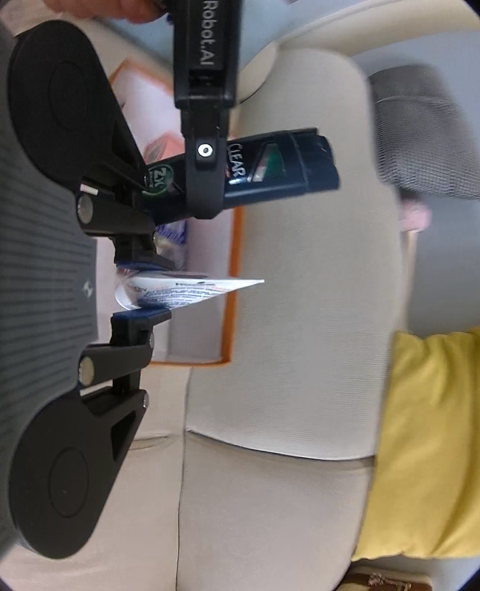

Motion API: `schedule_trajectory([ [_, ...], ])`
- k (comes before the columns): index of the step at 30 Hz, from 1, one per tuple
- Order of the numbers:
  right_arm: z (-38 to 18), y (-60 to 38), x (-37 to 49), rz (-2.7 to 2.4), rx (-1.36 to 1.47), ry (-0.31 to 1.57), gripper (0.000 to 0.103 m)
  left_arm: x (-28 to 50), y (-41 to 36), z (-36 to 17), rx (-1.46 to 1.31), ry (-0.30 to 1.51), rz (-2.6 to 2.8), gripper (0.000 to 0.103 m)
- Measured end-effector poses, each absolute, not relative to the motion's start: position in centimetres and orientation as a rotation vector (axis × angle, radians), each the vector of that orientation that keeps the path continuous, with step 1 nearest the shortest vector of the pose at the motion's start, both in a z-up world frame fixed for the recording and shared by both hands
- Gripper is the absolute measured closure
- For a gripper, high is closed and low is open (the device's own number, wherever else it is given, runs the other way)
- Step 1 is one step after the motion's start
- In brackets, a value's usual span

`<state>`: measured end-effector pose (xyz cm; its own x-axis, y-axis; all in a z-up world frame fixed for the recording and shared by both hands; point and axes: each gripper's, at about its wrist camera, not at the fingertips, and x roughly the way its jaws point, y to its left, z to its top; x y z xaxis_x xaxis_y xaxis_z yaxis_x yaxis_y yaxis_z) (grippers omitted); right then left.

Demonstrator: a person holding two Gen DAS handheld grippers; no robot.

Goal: Organize rigid objects
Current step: 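Lift the shampoo and Vaseline tube and carry them over the orange box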

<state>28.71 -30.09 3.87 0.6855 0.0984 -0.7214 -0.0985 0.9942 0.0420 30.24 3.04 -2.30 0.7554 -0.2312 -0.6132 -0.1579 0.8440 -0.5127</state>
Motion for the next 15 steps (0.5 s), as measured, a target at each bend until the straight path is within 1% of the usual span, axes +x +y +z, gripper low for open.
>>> schedule_trajectory([
  [9,-1.4,-29.7,33.2,0.077,-0.116,0.945,0.082,33.2,4.2,-7.9,-0.645,0.85,-0.032,0.06],
  [15,-4.1,-29.0,35.8,0.063,-0.228,1.0,0.082,34.2,5.1,-9.5,-0.667,0.88,-0.02,0.06],
])
